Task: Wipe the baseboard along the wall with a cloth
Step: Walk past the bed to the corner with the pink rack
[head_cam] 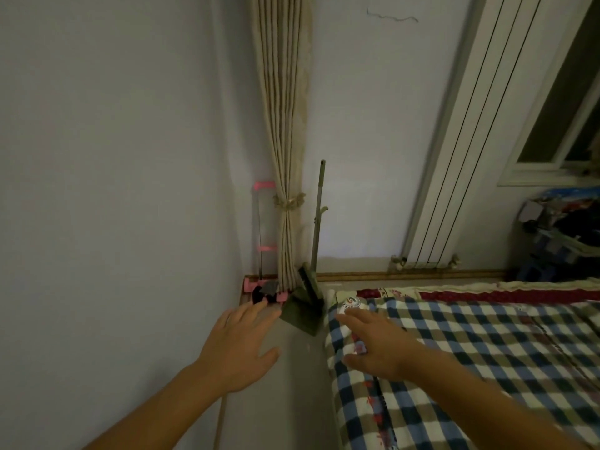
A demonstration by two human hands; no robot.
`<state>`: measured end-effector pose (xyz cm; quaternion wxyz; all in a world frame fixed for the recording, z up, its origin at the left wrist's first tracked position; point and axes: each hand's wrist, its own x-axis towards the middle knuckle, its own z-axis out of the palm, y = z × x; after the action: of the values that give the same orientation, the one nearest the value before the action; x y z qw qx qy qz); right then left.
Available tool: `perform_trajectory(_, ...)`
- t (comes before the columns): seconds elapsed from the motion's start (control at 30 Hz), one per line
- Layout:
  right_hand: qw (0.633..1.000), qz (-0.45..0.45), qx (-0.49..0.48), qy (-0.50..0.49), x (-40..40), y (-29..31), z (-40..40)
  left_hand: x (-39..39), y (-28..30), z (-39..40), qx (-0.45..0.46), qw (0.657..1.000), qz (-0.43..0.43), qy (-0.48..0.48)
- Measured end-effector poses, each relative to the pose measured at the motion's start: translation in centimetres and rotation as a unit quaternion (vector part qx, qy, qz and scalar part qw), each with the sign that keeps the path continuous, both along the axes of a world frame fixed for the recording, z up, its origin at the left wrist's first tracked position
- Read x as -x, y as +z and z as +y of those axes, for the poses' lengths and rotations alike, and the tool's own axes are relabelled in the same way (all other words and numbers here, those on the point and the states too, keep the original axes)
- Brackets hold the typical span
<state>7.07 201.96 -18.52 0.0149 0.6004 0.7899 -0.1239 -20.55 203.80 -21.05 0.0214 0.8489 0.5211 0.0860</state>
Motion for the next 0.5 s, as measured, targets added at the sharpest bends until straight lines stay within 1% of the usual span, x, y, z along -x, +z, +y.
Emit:
perform_trajectory(0.2,1.000,-0.012,-0.011,0.021,-0.3,-1.9,4.9,0.0,-0.8,3.7,0.014,1.000,-0.007,0.007)
perform_trajectory(0.3,0.999,-0.018,-0.014,0.044,-0.4,-2.6,8.1,-0.4,-1.3,6.3,0.043,0.999,0.006,0.017)
perform_trajectory(0.4,0.998,-0.016,-0.018,0.054,-0.7,-3.1,11.8,-1.0,-1.7,9.9,0.048,0.998,0.023,0.023)
perform_trajectory(0.5,0.998,-0.013,-0.009,0.063,-1.1,-3.7,15.8,-1.6,-2.5,13.6,0.052,0.998,0.000,0.020)
